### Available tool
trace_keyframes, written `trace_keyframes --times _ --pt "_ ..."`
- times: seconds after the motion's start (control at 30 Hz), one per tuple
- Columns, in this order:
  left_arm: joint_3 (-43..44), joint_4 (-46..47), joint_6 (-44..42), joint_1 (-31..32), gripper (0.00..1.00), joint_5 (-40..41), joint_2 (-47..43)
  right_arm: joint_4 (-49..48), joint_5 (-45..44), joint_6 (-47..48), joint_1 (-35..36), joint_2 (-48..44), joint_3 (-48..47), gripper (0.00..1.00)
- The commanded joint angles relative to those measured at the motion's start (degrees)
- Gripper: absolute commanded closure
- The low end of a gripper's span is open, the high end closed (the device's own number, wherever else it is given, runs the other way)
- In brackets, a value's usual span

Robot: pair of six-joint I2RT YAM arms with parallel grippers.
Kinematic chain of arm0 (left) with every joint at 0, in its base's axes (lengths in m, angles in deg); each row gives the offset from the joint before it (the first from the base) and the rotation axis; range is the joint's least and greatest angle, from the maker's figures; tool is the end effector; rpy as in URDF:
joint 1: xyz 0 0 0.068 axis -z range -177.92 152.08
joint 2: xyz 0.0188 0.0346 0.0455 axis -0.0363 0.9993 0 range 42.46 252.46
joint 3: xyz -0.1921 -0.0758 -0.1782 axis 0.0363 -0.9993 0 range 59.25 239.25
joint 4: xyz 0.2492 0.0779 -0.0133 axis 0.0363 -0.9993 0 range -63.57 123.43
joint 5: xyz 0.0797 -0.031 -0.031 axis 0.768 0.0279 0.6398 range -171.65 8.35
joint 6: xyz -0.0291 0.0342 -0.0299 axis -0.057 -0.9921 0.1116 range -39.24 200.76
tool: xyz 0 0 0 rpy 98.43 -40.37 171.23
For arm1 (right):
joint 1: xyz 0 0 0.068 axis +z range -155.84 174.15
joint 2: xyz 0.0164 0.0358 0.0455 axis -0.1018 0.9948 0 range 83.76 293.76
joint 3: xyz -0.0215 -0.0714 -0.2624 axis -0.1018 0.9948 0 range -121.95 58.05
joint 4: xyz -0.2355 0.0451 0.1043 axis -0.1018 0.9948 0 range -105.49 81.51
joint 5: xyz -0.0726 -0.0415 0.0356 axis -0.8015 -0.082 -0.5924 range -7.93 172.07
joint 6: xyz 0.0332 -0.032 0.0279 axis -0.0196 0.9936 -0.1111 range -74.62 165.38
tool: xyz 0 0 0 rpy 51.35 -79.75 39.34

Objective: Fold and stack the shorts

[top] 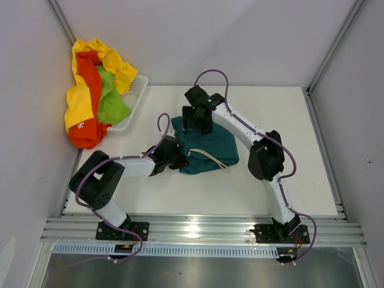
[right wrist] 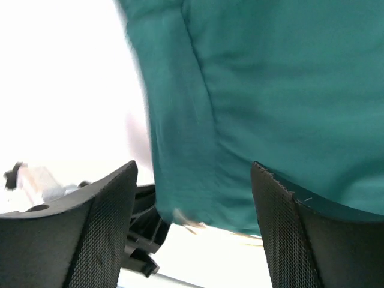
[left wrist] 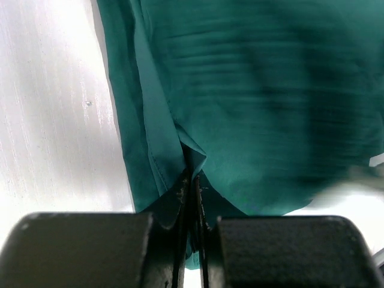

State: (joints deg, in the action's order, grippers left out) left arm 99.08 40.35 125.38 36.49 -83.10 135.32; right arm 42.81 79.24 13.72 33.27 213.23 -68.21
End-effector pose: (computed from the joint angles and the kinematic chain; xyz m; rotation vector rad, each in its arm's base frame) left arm 0.2507 -0.1728 0.1385 -0.2086 2.4769 -0.6617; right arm 0.3797 0.3064 0.2673 -0.1580 2.6832 0.3407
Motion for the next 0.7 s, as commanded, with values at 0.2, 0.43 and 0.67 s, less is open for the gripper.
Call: trace_keyframes --times 0.2,0.43,0.67 --pt "-3.8 0.1 0.4 0.3 0.80 3.3 -7.2 -16.4 10.2 -1.6 -3.3 -16.4 16.1 0.29" --pt "-7.4 -6.0 -0.1 0.1 0.24 5.1 -19.8 -29.9 15.9 -1.8 -8.9 -23.3 36.3 0.54" --pt "-2.0 -14.8 -2.8 -3.9 0.17 4.6 -29.1 -43.3 25.8 -2.5 -8.9 -23.4 45.8 0.80"
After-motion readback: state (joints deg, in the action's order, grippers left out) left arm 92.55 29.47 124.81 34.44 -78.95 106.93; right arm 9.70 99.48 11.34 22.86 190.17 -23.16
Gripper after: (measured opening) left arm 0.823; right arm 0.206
